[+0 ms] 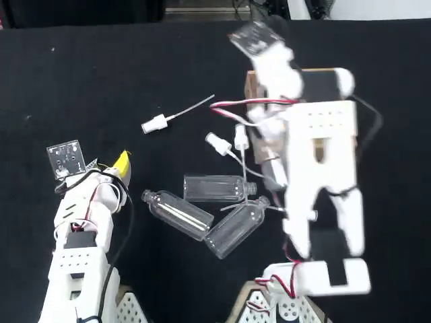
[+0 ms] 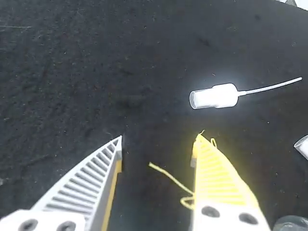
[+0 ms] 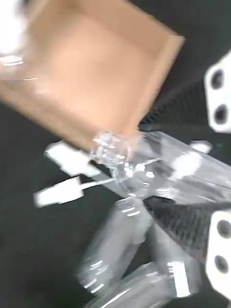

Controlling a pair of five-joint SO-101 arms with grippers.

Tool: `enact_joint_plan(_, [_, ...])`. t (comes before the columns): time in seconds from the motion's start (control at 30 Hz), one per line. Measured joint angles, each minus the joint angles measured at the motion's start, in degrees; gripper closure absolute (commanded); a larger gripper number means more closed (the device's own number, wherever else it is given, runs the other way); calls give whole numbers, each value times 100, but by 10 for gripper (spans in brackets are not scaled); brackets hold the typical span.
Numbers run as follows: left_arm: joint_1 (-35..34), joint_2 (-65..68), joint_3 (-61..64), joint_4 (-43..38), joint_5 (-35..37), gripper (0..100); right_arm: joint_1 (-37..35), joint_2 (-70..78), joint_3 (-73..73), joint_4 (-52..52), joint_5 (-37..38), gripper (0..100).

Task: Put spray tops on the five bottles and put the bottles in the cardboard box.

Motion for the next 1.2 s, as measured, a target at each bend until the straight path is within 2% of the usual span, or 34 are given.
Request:
enact_joint_plan(0.17, [0, 0, 0, 0, 0, 773, 897, -1020, 1591, 0, 1134, 987])
enact_joint_plan(0.3, [0, 0, 0, 0, 0, 773, 1978, -1820, 2804, -62, 2198, 987])
enact_joint_plan(0.43, [0, 0, 0, 0, 0, 773, 3341, -2057, 3956, -1099, 3051, 987])
enact_joint_plan(0.6, [0, 0, 0, 0, 0, 773, 4624, -2022, 5002, -2840, 3288, 986])
enact_joint_plan(0.73, [0, 0, 0, 0, 0, 773, 5037, -1574, 5055, -3349, 3305, 984])
enact_joint_plan(0.87, [0, 0, 0, 0, 0, 773, 5108, -835, 4967, -3455, 3305, 968])
enact_joint_plan(1.07, [0, 0, 0, 0, 0, 773, 5134, 70, 4316, -3182, 3305, 758])
enact_joint_plan(1.2, [0, 0, 0, 0, 0, 773, 5134, 343, 3780, -2523, 3305, 700])
